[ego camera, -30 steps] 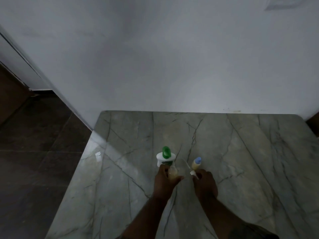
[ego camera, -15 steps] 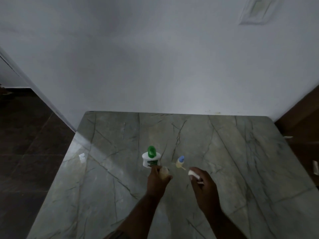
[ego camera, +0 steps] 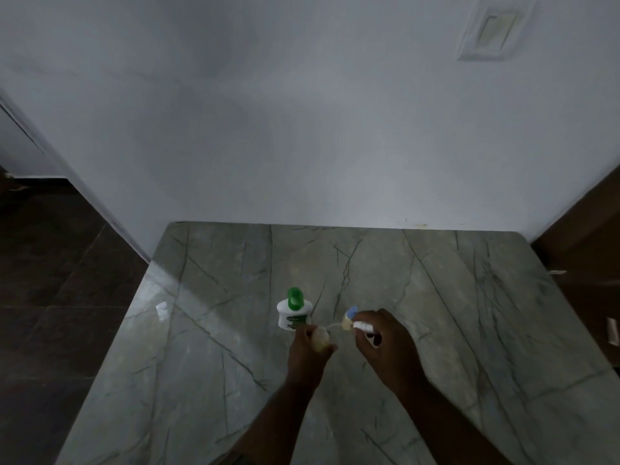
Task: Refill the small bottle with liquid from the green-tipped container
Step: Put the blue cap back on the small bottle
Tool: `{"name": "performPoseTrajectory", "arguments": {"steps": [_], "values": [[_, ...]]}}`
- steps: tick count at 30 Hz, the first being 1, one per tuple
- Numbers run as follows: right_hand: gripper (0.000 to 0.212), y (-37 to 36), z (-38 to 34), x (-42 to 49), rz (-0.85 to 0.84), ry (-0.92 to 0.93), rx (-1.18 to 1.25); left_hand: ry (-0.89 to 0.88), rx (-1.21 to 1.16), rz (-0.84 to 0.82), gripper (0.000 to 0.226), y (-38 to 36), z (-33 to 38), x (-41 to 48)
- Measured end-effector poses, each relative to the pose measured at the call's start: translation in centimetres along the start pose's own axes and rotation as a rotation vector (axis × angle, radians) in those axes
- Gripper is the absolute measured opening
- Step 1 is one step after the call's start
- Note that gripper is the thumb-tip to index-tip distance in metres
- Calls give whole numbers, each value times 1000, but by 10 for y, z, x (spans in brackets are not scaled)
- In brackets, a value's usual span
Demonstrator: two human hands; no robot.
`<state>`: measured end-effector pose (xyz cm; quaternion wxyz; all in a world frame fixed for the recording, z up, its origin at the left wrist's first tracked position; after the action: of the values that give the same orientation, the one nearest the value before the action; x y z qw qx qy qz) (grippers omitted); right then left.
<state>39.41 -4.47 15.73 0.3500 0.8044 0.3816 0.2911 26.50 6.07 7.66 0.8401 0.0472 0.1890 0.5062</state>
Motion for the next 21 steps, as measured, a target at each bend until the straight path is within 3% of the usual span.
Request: {"name": "performPoseTrajectory", "arguments": {"steps": [7,21], "values": [[16,10,-10,8,4,80,-74,7,-19,-3,47,0,-4,0],[23,-3,-23,33,-327,184,-292,-43,40,-52,47,-3,-5,-5]]}}
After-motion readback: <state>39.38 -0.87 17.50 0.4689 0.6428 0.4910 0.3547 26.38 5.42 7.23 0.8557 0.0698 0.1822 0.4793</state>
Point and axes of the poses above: each hand's wrist, its own x-axis towards the middle knuckle, its own y-axis out of the back of the hand, z = x × y, the point moved 1 cm from there along x, towards the middle knuckle, and after that the axes turned 11 degrees about -x, right-handed, at the moved point
